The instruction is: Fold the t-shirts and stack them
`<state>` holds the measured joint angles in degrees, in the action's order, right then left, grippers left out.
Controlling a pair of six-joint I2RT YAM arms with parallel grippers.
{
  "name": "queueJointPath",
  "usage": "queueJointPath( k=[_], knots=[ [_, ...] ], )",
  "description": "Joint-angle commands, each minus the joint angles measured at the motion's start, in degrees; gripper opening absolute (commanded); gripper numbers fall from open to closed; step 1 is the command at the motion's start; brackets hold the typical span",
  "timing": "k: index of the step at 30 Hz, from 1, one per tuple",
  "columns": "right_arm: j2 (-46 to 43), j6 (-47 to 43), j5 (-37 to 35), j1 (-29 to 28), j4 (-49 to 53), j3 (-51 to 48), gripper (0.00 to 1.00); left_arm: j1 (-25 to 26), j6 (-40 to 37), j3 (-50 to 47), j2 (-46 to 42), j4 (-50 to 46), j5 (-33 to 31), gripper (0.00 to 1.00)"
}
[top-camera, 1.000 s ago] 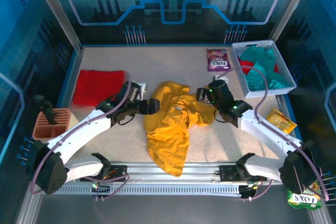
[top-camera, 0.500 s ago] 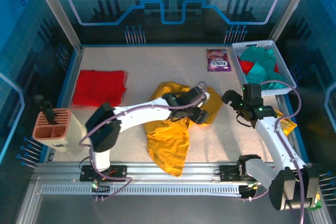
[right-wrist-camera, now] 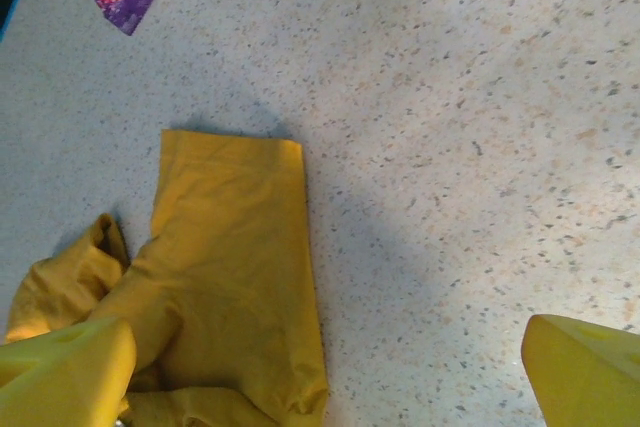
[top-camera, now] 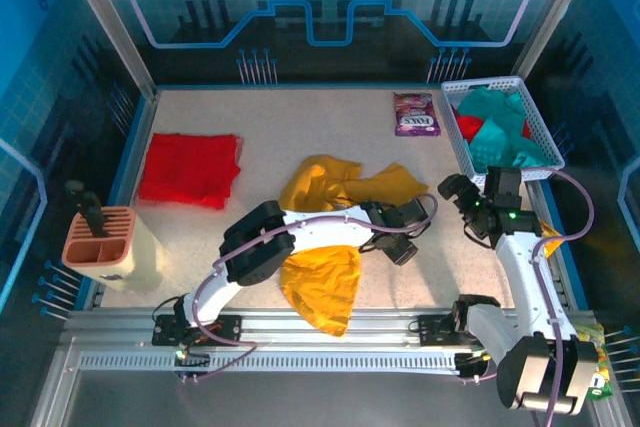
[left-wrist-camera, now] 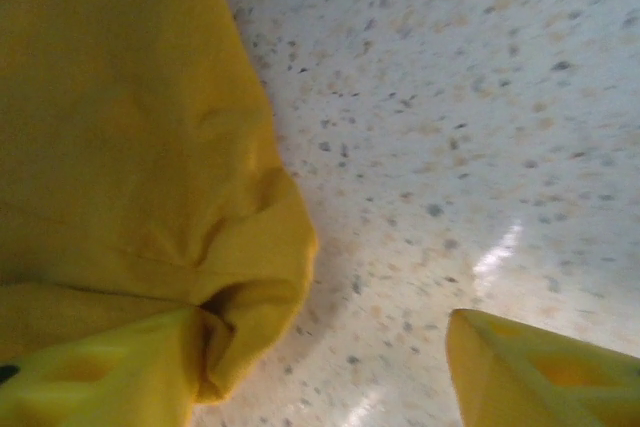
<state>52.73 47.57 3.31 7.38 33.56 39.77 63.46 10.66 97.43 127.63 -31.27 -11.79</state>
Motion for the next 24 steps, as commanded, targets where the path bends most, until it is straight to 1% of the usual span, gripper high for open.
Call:
queueJointPath(
  k=[1, 5, 6, 7, 9, 11, 14, 16, 19, 22, 24],
  knots=[
    [-2.15, 1.74, 3.43, 0.87, -2.41, -2.01, 1.00, -1.07, 1.21, 3.55, 2.56, -2.09, -4.63, 0.52],
    [-2.20, 1.09, 3.59, 0.93, -2.55, -1.67, 1.00, -3.06, 2.45, 5.20, 3.10, -2.91, -6.06, 0.40],
    [-2.11, 0.95, 3.50, 0.93, -2.32, -1.39, 0.99, -3.93, 2.92, 5.12, 2.48, -2.39, -4.82, 0.32],
    [-2.10, 0.79, 3.38, 0.93, -2.27, -1.28, 0.99, -4.97, 3.57, 4.99, 1.74, -1.84, -3.20, 0.27],
    [-2.19, 0.83, 3.28, 0.91, -2.26, -1.23, 0.99, -6.96, 4.02, 5.05, -0.28, -1.52, -1.44, 0.14],
    [-2.37, 1.01, 3.37, 0.93, -2.35, -1.34, 0.98, -8.83, 3.77, 5.23, -3.32, -1.77, -0.92, 0.07],
    [-2.82, 0.79, 3.92, 0.92, -3.01, -1.69, 0.97, -12.45, 3.08, 5.23, -9.29, -2.38, 0.46, 0.02],
    [-3.07, 0.91, 3.98, 0.93, -3.39, -1.97, 0.97, -15.29, 2.22, 5.43, -13.23, -2.95, 2.45, 0.01],
    [-3.31, 1.27, 4.32, 0.87, -4.10, -2.44, 0.95, -19.98, 0.08, 7.48, -16.60, -5.40, 3.61, 0.00],
    [-3.31, 0.96, 5.28, 0.41, -5.45, -3.02, 0.94, -26.10, -0.83, 9.14, -18.35, -6.42, 5.57, 0.01],
    [-3.16, 0.34, 5.08, -0.28, -5.62, -2.85, 0.93, -30.97, 0.09, 10.12, -18.92, -6.10, 8.34, 0.02]
  ],
)
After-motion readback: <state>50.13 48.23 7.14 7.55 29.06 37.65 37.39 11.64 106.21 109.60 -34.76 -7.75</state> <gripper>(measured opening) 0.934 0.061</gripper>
